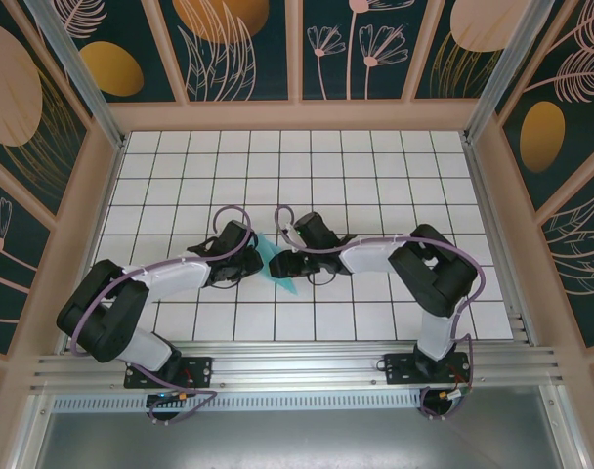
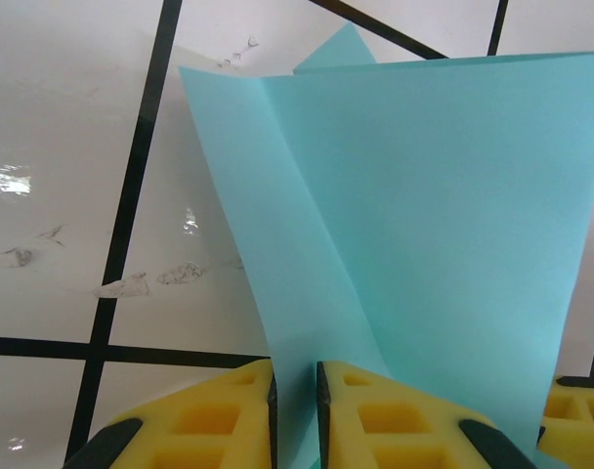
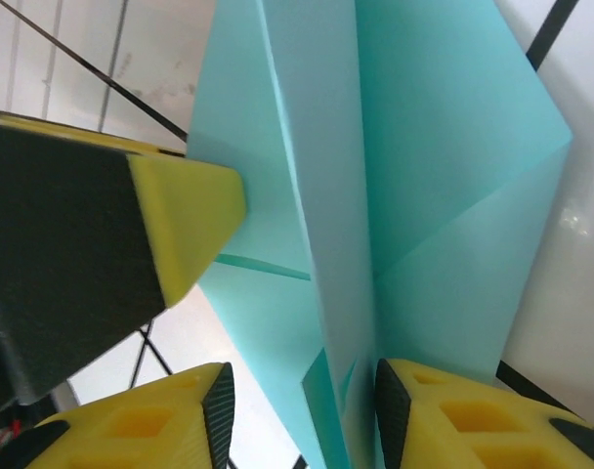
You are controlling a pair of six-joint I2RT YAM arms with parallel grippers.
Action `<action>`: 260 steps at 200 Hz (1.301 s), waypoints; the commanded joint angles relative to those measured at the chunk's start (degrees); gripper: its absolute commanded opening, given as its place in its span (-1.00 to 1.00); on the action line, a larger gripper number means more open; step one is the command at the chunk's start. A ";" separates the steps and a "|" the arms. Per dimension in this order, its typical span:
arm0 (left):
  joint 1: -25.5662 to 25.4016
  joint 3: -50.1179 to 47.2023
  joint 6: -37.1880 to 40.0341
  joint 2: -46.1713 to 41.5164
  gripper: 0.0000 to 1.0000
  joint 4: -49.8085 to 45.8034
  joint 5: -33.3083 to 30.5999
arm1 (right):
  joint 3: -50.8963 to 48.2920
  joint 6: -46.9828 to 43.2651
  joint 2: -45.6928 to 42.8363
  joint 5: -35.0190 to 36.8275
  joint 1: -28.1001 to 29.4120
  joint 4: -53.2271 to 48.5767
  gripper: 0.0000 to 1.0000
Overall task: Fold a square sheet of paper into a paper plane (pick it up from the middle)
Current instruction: Move the paper plane to the center of the table.
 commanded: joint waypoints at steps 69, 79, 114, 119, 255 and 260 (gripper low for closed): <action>-0.07 -2.38 1.75 -5.30 -0.50 2.44 -0.67 | 8.77 -5.72 4.01 13.60 4.29 -12.63 -0.70; -0.12 -2.68 1.79 -6.52 -0.48 2.45 -1.01 | 9.75 -5.60 3.89 15.33 4.82 -14.05 -0.82; -0.06 -3.62 1.81 -12.11 -0.34 2.03 -3.81 | 11.32 -3.30 -0.29 24.88 5.54 -19.20 -0.92; -0.06 -3.77 1.77 -13.06 -0.33 2.01 -4.45 | 11.45 -2.60 -1.05 27.51 5.47 -20.46 -0.92; -0.07 -6.58 2.52 -18.18 -0.22 2.53 -10.27 | 11.59 13.71 3.92 35.76 -0.08 -31.33 -0.73; -0.01 -6.72 2.54 -18.11 -0.21 2.62 -10.35 | 11.63 13.73 4.18 35.54 -0.06 -31.25 -0.72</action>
